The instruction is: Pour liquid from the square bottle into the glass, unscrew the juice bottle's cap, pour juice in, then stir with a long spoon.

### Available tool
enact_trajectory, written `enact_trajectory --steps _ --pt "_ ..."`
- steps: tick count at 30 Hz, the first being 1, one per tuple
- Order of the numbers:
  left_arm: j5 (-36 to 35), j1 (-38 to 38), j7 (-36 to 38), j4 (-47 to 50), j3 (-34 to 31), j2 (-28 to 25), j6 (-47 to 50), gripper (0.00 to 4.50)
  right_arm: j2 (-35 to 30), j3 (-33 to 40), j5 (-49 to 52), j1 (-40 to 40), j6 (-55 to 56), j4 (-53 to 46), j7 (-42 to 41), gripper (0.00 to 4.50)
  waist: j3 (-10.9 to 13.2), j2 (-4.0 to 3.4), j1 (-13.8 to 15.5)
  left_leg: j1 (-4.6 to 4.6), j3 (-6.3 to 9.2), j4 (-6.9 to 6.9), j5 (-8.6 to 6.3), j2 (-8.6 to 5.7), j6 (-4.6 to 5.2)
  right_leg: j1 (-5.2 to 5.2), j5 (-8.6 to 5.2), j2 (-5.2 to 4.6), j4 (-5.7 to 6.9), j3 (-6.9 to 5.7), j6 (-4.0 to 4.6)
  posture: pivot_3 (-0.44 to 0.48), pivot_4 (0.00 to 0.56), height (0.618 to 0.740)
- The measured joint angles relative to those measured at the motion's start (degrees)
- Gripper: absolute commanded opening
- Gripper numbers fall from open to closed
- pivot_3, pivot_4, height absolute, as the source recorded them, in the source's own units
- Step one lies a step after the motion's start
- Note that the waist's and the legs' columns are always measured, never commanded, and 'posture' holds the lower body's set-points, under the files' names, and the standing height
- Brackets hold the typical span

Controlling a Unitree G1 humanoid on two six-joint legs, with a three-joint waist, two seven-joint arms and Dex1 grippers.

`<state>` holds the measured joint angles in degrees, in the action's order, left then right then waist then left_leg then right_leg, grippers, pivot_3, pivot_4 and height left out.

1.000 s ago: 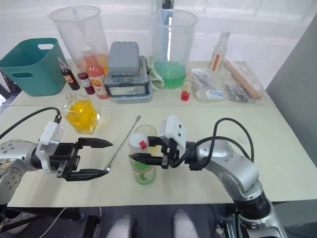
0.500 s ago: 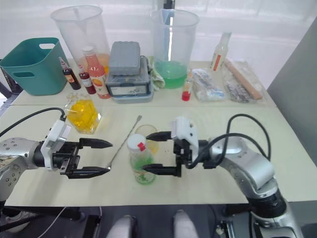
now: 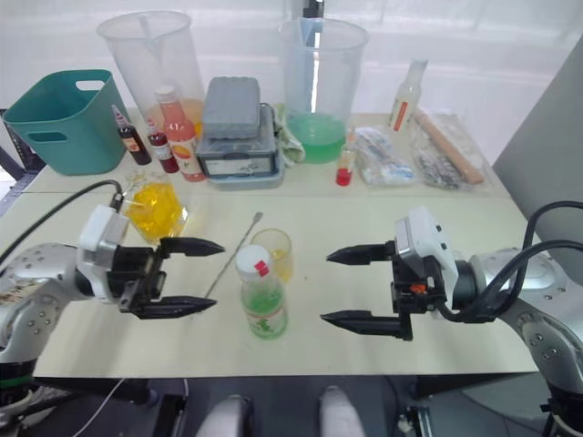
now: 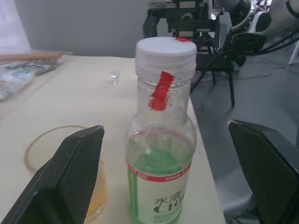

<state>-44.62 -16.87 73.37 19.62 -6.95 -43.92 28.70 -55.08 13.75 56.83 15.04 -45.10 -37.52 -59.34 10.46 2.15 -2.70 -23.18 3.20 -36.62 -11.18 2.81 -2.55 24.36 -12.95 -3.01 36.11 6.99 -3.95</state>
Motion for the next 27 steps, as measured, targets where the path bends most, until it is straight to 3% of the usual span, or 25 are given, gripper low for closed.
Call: enact_trajectory --steps 14,19,27 --pt "1.8 -5.4 -9.3 3.2 10.0 6.7 4.3 4.50 -0.9 0.4 0.8 -0.2 -0.2 -1.5 5.1 4.48 0.0 0.01 0.4 -0.04 0.02 -0.13 0.00 -0.06 0.00 -0.07 0.02 -0.01 -0.05 0.04 -0.05 0.000 0.150 0.739" --pt "1.6 -5.9 -11.5 4.1 10.6 7.9 6.4 4.50 -0.3 0.0 0.9 -0.1 -0.2 -2.1 6.6 4.48 0.0 0.01 0.2 -0.01 0.03 -0.12 -0.01 -0.06 0.02 -0.06 0.02 0.00 0.00 0.05 -0.05 0.000 0.150 0.739" --pt "1.7 -5.8 -11.9 4.2 10.0 8.0 6.4 2.03 0.4 -1.4 0.9 0.7 -0.1 -2.4 7.5 4.50 0.0 0.01 0.3 -0.02 0.03 -0.13 -0.01 -0.07 0.01 -0.08 0.02 -0.01 -0.03 0.05 -0.05 0.000 0.150 0.739"
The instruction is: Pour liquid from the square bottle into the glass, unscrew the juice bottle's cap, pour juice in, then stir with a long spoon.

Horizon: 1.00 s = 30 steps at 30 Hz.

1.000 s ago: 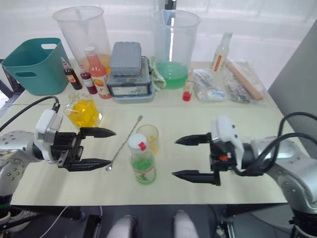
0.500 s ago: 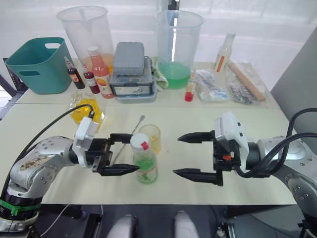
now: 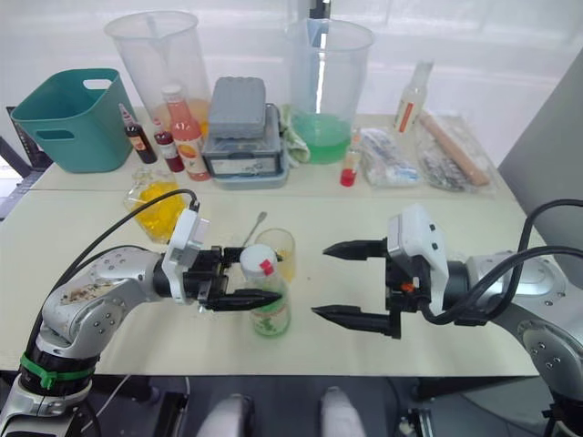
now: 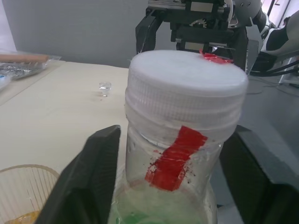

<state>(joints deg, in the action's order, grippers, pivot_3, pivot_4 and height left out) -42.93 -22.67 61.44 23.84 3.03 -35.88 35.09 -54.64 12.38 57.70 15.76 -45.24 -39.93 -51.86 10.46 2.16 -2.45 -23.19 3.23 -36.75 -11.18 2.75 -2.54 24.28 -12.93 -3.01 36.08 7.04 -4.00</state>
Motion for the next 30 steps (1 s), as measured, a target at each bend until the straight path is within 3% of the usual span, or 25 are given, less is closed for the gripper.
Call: enact_trajectory --steps 2,3,10,18,27,30 --pt "-0.1 0.0 0.2 0.0 -0.4 -0.5 0.2 1.52 0.5 -0.1 0.4 0.8 0.0 0.0 0.5 4.50 0.0 0.00 0.0 0.00 0.00 0.00 0.00 0.00 0.00 0.00 0.00 0.00 0.00 0.00 0.00 0.000 0.150 0.739" --pt "-0.1 0.0 0.2 0.0 -0.4 -0.6 0.3 1.47 1.1 -0.4 1.0 1.6 0.0 0.0 1.0 4.50 0.0 0.00 0.0 0.00 0.00 0.00 0.00 0.00 0.00 0.00 0.00 0.00 0.00 0.00 0.00 0.000 0.150 0.739" --pt "0.8 -1.4 1.5 -0.9 0.7 -0.6 -0.2 1.47 10.1 -9.1 1.5 10.8 -1.5 0.1 10.9 4.50 0.0 0.00 -0.1 0.00 0.01 0.01 0.00 0.00 0.00 0.00 0.00 0.00 0.00 0.00 0.01 0.000 0.150 0.739" --pt "1.3 -1.5 1.6 -0.9 0.9 0.3 -0.2 1.47 14.4 -13.3 1.6 14.1 -4.4 0.2 17.6 4.50 0.0 0.00 0.1 -0.03 0.05 0.00 0.00 -0.02 0.00 -0.01 0.01 -0.01 -0.02 0.00 0.01 0.000 0.150 0.739" --pt "2.1 -1.9 1.5 -0.8 1.2 0.3 -0.1 1.47 16.2 -14.7 1.2 14.6 -5.4 1.1 19.4 1.71 0.0 -0.01 0.1 -0.01 0.05 0.00 0.00 -0.02 0.00 -0.02 0.01 -0.01 -0.01 0.00 0.01 0.000 0.150 0.739" --pt "2.0 -1.9 1.3 -0.8 1.0 0.0 0.1 1.47 16.6 -15.1 0.7 14.9 -5.4 1.4 19.4 1.69 0.0 -0.01 0.1 0.00 0.05 0.00 0.00 -0.02 0.00 -0.02 0.01 -0.01 -0.01 0.00 0.01 0.000 0.150 0.739"
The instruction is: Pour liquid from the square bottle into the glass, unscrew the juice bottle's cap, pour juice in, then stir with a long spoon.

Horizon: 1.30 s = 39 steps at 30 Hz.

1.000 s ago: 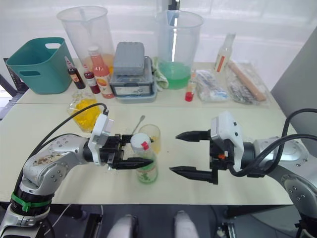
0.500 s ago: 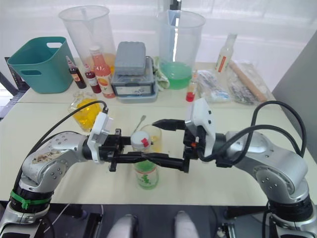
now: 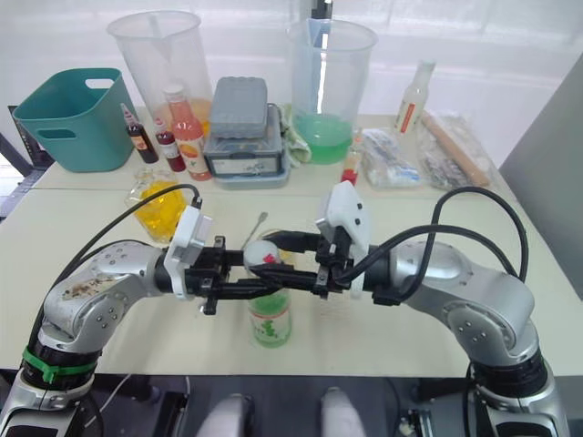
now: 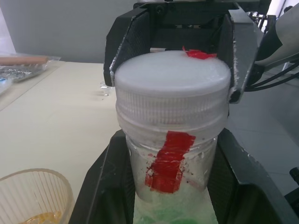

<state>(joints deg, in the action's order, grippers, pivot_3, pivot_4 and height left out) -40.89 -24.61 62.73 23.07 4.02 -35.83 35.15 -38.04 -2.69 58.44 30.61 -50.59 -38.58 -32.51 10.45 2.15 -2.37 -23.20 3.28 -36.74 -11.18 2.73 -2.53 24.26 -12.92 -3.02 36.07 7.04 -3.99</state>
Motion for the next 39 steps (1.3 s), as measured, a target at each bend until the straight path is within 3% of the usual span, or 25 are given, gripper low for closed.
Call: enact_trajectory --steps 10,27,34,36,39 --pt "0.0 -2.1 0.6 0.8 0.7 -2.7 1.7 1.47 0.3 -1.4 -3.3 1.2 2.9 3.2 -7.5 1.69 0.0 0.00 -0.2 0.01 0.00 0.00 0.00 0.01 0.00 0.02 0.00 0.01 0.02 0.00 0.00 0.000 0.150 0.739" --pt "1.4 -2.4 4.4 1.9 2.1 -4.7 -2.3 1.47 -1.4 -12.4 -17.0 19.6 15.6 24.3 -45.7 1.69 0.0 -0.03 -0.3 -0.06 0.01 0.02 -0.01 0.03 0.01 0.10 0.00 0.04 0.03 -0.03 0.00 0.000 0.150 0.739" --pt "1.8 -0.9 3.6 2.5 2.1 -4.8 -2.7 1.47 0.4 -16.6 -21.6 25.8 18.6 31.2 -54.1 1.69 0.0 -0.04 -0.3 -0.03 0.02 0.02 -0.01 0.04 0.01 0.10 0.01 0.04 0.07 -0.04 0.00 0.000 0.150 0.739" --pt "1.7 -0.3 3.4 2.5 1.8 -4.8 -2.8 1.47 1.0 -17.1 -22.1 26.9 18.0 32.4 -55.0 2.72 0.0 -0.04 -0.3 -0.02 0.02 0.02 -0.01 0.03 0.01 0.09 0.01 0.04 0.08 -0.04 0.01 0.000 0.150 0.739" --pt "1.2 0.2 3.0 2.2 1.0 -4.8 -3.0 1.47 2.2 -16.8 -22.2 27.1 17.3 33.2 -55.4 3.76 0.0 -0.04 -0.3 -0.01 0.02 0.01 -0.01 0.03 0.01 0.07 0.01 0.03 0.07 -0.04 0.01 0.000 0.150 0.739"
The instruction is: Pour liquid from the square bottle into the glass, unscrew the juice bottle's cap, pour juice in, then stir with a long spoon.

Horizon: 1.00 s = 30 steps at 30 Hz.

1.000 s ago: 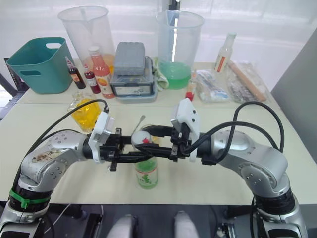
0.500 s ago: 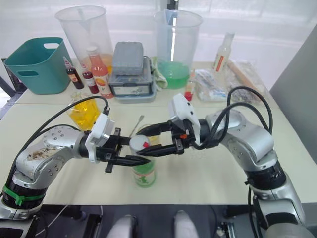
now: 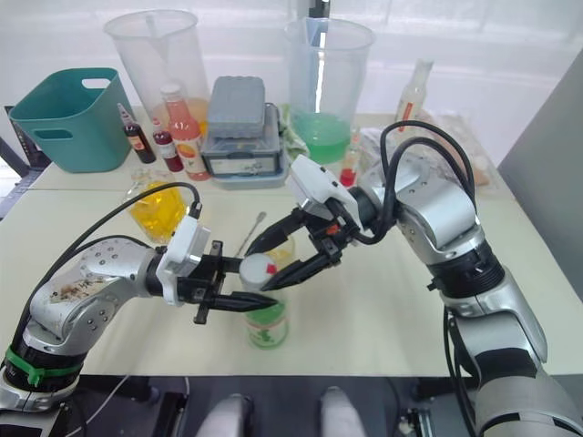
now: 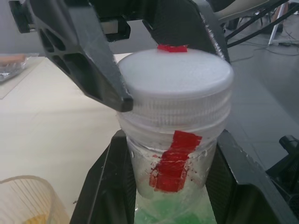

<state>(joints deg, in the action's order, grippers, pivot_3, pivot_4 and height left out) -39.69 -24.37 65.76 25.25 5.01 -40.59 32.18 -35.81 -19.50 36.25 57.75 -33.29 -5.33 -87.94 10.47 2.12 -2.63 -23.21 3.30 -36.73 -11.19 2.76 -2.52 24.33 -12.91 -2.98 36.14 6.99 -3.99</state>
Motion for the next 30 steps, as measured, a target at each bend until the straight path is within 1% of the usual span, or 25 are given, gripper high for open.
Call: enact_trajectory --steps 1,2,5,8,10,13,16,19,25,28,30 --pt "-0.1 0.1 0.0 -0.1 -0.1 0.0 0.0 1.47 0.4 0.4 0.1 0.0 -0.4 0.1 0.5 4.00 0.0 0.00 0.0 0.00 0.00 0.00 0.00 0.00 0.00 0.01 0.00 0.00 0.01 0.00 0.00 0.000 0.150 0.739" --pt "-0.1 0.1 0.0 0.0 -0.1 0.0 0.0 1.47 0.7 1.2 0.5 -0.3 -1.1 0.1 1.5 4.00 0.0 0.00 0.0 0.01 0.00 0.00 0.00 0.00 0.00 0.01 0.00 0.00 0.02 0.00 0.00 0.000 0.150 0.739" --pt "-0.2 0.9 0.0 0.0 -0.3 0.0 -1.1 1.47 -0.2 7.5 3.7 -3.9 -6.0 -1.8 6.6 4.00 0.0 0.00 0.2 -0.01 0.03 0.00 0.00 0.00 0.00 0.00 0.01 0.00 0.01 -0.02 0.01 0.000 0.150 0.739" --pt "-0.2 1.1 0.0 -0.2 -0.4 0.0 -1.5 1.47 -0.7 13.4 8.1 -9.2 -11.5 -7.4 14.2 4.00 0.0 0.00 0.1 0.01 0.03 0.00 0.00 0.00 0.00 -0.01 0.00 0.00 0.06 -0.01 0.01 0.000 0.150 0.739" --pt "-0.1 1.0 0.0 -0.7 -0.3 0.1 -1.8 1.47 0.0 17.0 10.3 -13.7 -14.4 -13.2 21.4 4.00 0.0 -0.01 0.0 0.05 0.04 0.01 0.00 0.00 0.00 -0.02 0.00 0.03 0.09 -0.01 0.01 0.000 0.150 0.739" --pt "-0.1 0.8 0.0 -1.3 -0.1 0.6 -2.0 1.47 1.3 18.9 12.3 -19.4 -17.5 -20.2 30.5 4.00 0.0 -0.01 0.0 0.07 0.02 -0.02 0.00 0.00 0.00 -0.05 0.00 0.03 0.07 0.02 0.00 0.000 0.150 0.739" --pt "0.1 0.6 0.0 -1.4 0.2 1.0 -2.0 1.47 2.6 19.9 14.3 -23.4 -19.6 -25.4 37.1 4.00 0.0 -0.01 0.2 0.04 0.02 -0.04 0.00 0.00 0.00 -0.05 -0.01 0.02 0.04 0.03 -0.01 0.000 0.150 0.739" --pt "0.2 0.0 0.1 -2.2 0.6 1.5 -2.0 1.47 3.0 20.7 16.9 -25.3 -21.1 -29.1 42.5 4.00 0.0 -0.01 0.2 0.03 0.02 -0.05 0.00 -0.01 0.00 -0.07 0.00 0.02 0.01 0.04 0.00 0.000 0.150 0.739" --pt "0.6 -0.5 0.8 -3.8 1.0 2.7 -3.1 1.47 2.8 20.6 16.9 -27.3 -21.7 -32.3 48.7 4.00 0.0 -0.01 0.3 0.03 0.02 -0.05 0.00 -0.01 0.00 -0.08 -0.01 0.02 -0.03 0.04 0.00 0.000 0.150 0.739" --pt "1.0 -0.5 1.3 -4.3 1.2 3.0 -3.7 1.47 1.9 19.9 16.6 -27.6 -21.3 -33.4 49.5 3.18 0.0 -0.01 0.3 0.04 0.02 -0.05 0.00 -0.01 0.00 -0.10 -0.01 0.02 -0.03 0.04 0.00 0.000 0.150 0.739" --pt "1.1 -0.6 1.3 -4.7 1.3 3.3 -4.2 1.47 1.1 19.4 16.4 -27.8 -20.8 -34.2 49.2 2.49 0.0 -0.01 0.3 0.06 0.02 -0.05 0.00 -0.01 0.00 -0.14 -0.01 0.02 -0.05 0.04 0.00 0.000 0.150 0.739"
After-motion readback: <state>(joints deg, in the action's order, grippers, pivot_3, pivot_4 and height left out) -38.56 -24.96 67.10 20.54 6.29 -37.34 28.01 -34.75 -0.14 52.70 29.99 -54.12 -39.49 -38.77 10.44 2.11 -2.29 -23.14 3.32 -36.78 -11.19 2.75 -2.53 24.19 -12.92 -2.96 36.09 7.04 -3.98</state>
